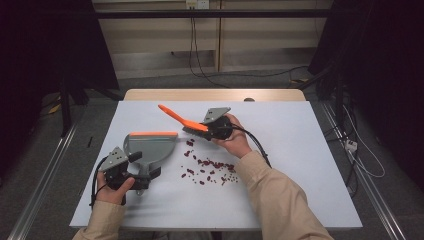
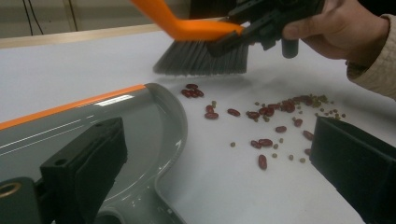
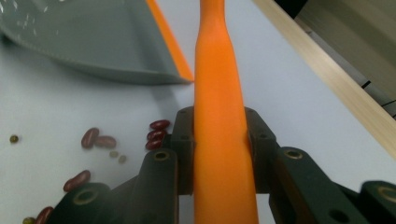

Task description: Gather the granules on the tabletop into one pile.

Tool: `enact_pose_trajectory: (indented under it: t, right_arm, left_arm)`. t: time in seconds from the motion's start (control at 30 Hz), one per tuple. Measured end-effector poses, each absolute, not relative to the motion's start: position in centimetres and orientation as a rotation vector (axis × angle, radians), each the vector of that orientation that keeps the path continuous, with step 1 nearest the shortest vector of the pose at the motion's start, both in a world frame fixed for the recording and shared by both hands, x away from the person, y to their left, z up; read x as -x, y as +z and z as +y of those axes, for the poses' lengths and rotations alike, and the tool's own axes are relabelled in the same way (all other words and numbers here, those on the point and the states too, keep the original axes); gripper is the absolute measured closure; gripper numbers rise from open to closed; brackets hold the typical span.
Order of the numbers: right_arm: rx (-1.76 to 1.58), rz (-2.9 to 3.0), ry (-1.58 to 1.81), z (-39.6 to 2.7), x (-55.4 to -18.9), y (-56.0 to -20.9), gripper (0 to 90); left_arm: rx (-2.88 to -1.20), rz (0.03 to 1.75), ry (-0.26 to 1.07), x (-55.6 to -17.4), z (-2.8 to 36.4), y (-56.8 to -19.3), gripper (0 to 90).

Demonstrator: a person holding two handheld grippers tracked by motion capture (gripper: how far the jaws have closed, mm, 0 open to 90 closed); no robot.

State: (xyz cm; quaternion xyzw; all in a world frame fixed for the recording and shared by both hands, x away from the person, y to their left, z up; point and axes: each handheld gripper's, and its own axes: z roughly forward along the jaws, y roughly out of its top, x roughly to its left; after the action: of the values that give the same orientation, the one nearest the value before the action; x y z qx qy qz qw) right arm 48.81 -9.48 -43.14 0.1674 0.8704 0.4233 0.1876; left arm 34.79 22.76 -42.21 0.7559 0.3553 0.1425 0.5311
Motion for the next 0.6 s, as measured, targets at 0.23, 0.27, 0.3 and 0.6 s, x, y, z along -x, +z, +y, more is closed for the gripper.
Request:
enact_pose_trajectory:
  t: [0.23, 0.27, 0.3, 0.6]
  right_arm:
    - [-0.341, 2.522, 1.146, -8.7, -47.9, -43.7, 71.0]
    - [-0.324, 2.530, 1.150, -8.8, -47.8, -43.7, 71.0]
    - [-0.317, 2.536, 1.155, -8.8, -47.6, -43.7, 70.9]
    - [-0.196, 2.597, 1.157, -9.0, -45.8, -43.6, 70.6]
  left_arm:
    - [-1.809, 0.848, 0.345, -34.8, 22.8, -42.3, 4.0]
    - [-1.806, 0.847, 0.344, -34.8, 22.8, -42.3, 4.0]
    - [-1.805, 0.847, 0.343, -34.7, 22.8, -42.3, 4.0]
    - [-1.813, 0.848, 0.340, -34.8, 22.8, -42.4, 4.0]
